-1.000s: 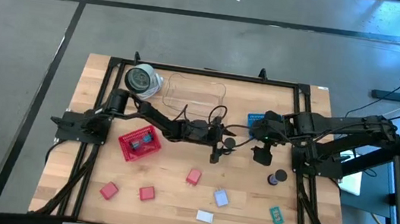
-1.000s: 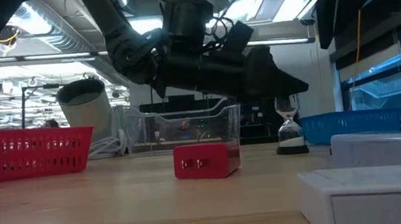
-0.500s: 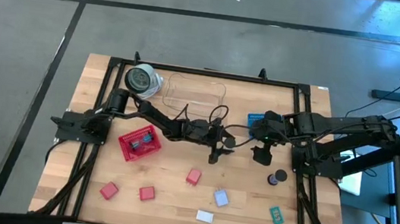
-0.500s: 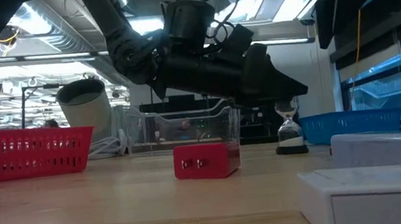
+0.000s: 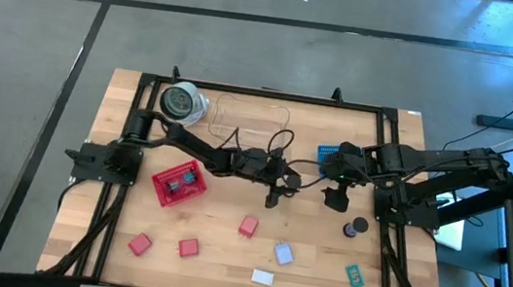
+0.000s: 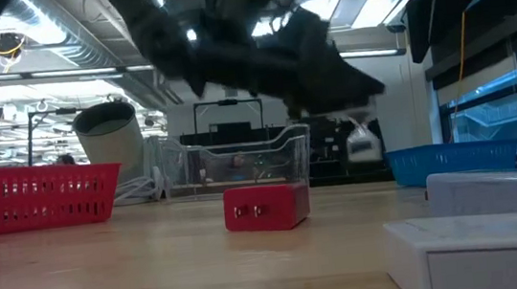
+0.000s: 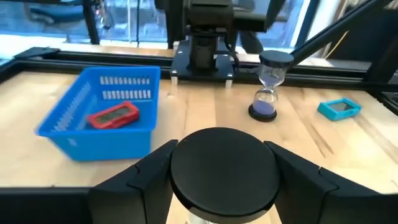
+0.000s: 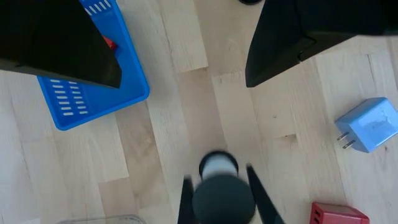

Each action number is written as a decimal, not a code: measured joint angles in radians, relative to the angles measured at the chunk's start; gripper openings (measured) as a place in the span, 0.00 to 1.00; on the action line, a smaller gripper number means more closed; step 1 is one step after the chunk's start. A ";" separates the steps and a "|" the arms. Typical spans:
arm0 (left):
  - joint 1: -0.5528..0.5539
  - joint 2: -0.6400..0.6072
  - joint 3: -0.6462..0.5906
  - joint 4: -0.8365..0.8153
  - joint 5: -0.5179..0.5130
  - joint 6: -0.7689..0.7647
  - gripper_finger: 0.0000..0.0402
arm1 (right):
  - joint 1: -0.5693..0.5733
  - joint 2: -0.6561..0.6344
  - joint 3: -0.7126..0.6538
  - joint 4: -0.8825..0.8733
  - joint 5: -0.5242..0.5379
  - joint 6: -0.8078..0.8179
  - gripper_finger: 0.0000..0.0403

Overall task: Pick & Place Office items
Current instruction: Put the white hourglass into the red bin

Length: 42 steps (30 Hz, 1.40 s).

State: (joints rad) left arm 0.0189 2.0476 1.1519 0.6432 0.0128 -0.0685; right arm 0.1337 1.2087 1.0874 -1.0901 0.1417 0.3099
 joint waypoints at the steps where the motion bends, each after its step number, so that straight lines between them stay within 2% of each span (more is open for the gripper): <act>1: 0.000 -0.036 0.000 -0.063 -0.006 0.000 0.55 | 0.000 0.000 0.000 0.000 0.000 0.000 0.86; 7: -0.030 -0.285 0.000 -0.520 -0.094 -0.001 0.53 | 0.000 0.000 0.000 0.000 0.000 -0.007 0.86; 11: -0.076 -0.464 0.000 -0.838 -0.177 -0.074 0.53 | 0.000 0.000 0.000 0.004 0.023 -0.027 0.86; 17: -0.146 -0.675 0.000 -1.278 -0.327 -0.405 0.54 | 0.000 0.000 0.000 0.005 0.053 -0.030 0.86; 22: -0.197 -0.707 0.000 -1.606 -0.385 -0.705 0.54 | 0.000 0.000 0.000 0.027 0.053 -0.030 0.86; 26: -0.230 -0.670 0.000 -1.685 -0.360 -0.791 0.54 | 0.000 0.000 0.000 0.053 0.053 -0.037 0.86; 32: -0.248 -0.595 0.000 -1.734 -0.275 -0.809 0.54 | 0.000 0.000 0.000 0.063 0.053 -0.034 0.86; 42: -0.290 -0.488 0.000 -1.798 -0.245 -0.809 0.54 | 0.000 0.000 0.000 0.070 0.053 -0.034 0.86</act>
State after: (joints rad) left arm -0.2713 1.5591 1.1519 -1.1545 -0.2317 -0.8779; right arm 0.1333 1.2087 1.0874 -1.0201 0.1944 0.2760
